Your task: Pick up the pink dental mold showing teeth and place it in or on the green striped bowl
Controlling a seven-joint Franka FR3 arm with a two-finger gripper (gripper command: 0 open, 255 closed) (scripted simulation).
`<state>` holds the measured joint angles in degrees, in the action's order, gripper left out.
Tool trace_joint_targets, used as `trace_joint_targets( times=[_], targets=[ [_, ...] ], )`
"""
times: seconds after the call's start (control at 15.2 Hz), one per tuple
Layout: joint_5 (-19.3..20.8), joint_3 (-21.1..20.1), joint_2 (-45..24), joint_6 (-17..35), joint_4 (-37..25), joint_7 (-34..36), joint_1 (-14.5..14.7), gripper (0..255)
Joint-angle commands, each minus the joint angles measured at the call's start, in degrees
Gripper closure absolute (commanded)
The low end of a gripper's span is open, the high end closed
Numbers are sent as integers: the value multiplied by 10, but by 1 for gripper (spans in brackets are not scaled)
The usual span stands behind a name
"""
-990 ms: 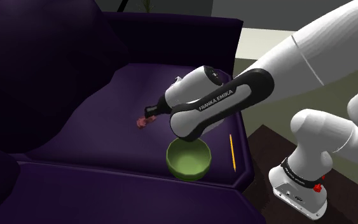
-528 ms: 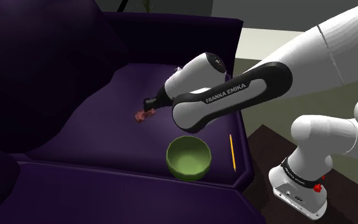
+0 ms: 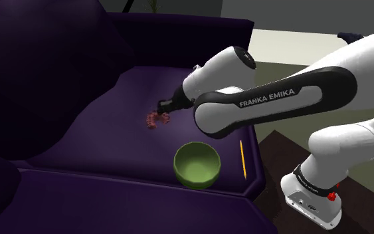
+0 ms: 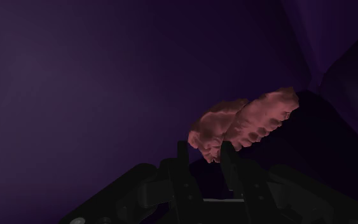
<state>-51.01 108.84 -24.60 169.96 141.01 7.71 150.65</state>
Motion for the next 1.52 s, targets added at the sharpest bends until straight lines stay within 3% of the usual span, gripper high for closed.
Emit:
trace_joint_targets(
  times=[0.0,0.13,0.26,0.46,0.66,1.12,1.19,1.45],
  targets=[
    [-50,44,-46,-19,34,-17,66,255],
    [-177,37,-163,-106,55,-80,66,255],
    [-260,38,-297,-213,83,-100,66,255],
    [-336,48,-514,-398,131,-86,66,255],
    [-378,67,-729,-586,178,-49,66,255],
    [-368,77,-726,-589,172,-49,61,255],
    [-368,77,-726,-589,172,-49,61,0],
    [-222,67,-640,-701,14,-66,-22,0]
  ],
)
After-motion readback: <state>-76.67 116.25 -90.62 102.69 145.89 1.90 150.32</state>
